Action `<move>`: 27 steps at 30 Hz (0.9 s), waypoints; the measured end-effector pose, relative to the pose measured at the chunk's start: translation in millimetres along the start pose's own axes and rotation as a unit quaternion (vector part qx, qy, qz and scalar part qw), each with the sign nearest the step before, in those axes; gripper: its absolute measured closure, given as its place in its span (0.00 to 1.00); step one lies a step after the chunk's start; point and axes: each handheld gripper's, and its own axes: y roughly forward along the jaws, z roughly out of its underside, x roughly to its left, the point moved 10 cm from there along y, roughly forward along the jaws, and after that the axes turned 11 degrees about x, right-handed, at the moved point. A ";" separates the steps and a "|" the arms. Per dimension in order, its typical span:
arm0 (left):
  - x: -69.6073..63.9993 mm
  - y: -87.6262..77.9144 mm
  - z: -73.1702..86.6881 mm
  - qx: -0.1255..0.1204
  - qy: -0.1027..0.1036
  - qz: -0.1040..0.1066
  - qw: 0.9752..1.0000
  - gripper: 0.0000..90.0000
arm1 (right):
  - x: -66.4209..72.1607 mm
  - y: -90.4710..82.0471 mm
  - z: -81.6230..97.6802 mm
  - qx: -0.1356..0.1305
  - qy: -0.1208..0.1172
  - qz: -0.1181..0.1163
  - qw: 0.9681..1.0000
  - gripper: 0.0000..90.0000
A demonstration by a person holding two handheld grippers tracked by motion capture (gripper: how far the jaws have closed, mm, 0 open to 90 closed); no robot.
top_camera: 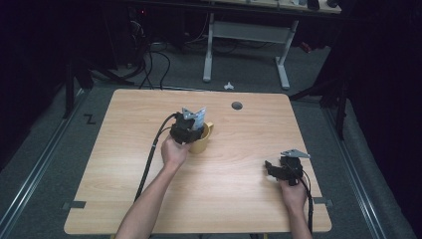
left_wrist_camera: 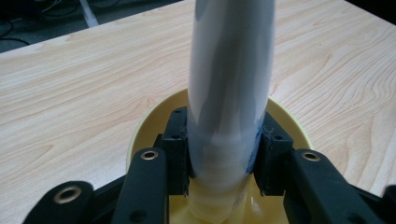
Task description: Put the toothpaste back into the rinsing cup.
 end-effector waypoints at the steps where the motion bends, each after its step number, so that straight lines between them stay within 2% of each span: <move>1: 0.3 0.6 0.5 0.002 0.001 -0.001 1.000 0.70 | 0.0 0.0 0.0 0.000 0.000 0.000 1.000 0.32; 21: 1.1 7.7 6.5 0.024 -0.001 -0.007 1.000 0.68 | 0.0 0.0 0.0 0.000 0.000 0.000 1.000 0.32; 27: 0.8 4.3 4.2 0.016 -0.002 -0.004 1.000 0.68 | 0.0 0.0 0.1 0.000 0.000 0.000 1.000 0.32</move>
